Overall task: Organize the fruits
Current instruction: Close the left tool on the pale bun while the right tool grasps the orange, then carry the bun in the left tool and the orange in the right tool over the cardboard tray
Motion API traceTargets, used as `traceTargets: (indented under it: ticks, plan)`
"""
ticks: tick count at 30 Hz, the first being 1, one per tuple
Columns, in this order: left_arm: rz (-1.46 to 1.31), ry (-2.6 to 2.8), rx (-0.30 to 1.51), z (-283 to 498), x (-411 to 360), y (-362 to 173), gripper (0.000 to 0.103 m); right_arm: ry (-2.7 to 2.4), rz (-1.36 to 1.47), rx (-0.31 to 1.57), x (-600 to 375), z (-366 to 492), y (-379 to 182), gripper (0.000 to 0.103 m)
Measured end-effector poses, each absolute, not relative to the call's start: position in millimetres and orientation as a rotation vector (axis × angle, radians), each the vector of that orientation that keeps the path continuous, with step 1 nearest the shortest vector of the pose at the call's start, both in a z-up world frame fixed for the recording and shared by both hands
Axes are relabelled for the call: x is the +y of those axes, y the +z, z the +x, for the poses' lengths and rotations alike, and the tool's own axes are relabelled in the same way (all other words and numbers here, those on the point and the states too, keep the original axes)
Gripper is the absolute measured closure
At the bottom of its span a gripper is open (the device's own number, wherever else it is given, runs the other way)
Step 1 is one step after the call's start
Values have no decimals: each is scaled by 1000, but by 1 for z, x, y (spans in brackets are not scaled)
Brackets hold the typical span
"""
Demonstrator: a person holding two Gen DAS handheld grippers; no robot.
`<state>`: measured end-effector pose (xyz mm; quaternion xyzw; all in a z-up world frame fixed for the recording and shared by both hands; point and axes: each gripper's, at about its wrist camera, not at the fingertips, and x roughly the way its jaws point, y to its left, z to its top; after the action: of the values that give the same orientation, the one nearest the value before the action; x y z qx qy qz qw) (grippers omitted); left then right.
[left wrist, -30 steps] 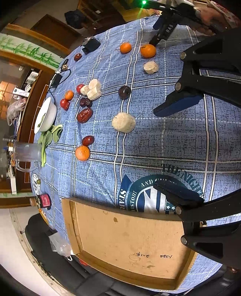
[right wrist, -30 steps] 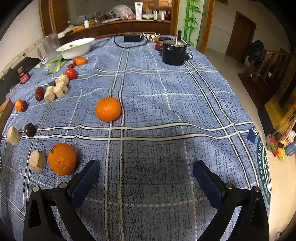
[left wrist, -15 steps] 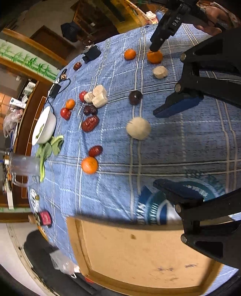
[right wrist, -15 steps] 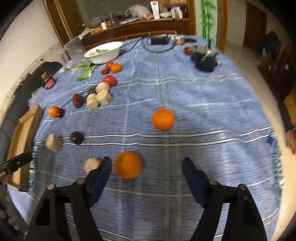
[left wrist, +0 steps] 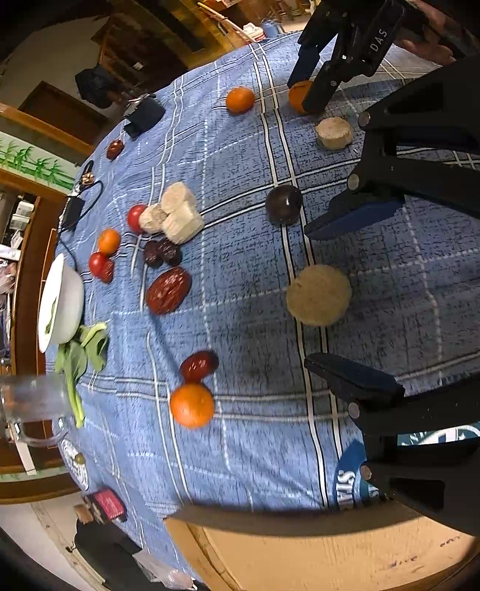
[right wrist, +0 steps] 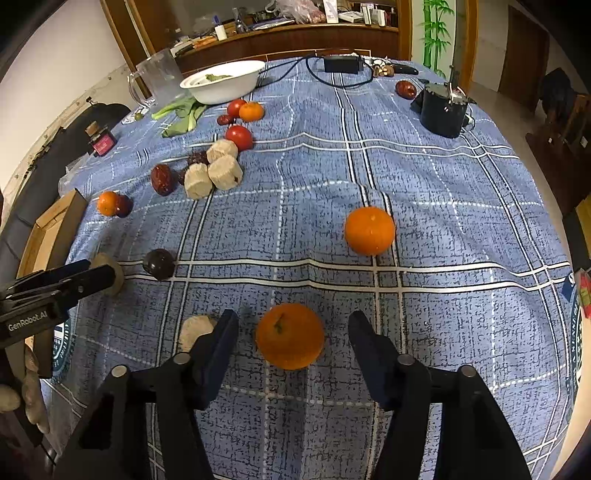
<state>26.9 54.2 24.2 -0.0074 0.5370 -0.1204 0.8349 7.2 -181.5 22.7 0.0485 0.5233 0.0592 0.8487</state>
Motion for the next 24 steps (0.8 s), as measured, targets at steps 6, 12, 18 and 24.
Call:
traceTargets:
  ticks: [6,12,18,24]
  plan:
    - [7,-254,1143,27,51,17,71,120,66,1099,-176,4,20,64]
    - [-30,-229,1133,18,61,25,71,123,78,1102,-176,-1,22,65]
    - [-82,-197,1087,-2,83,52,71,156,83,1074,-169,-10,39,64]
    - [-124,-131,1029,-21,130,88,70,266,45,1010,-131,-9,72,64]
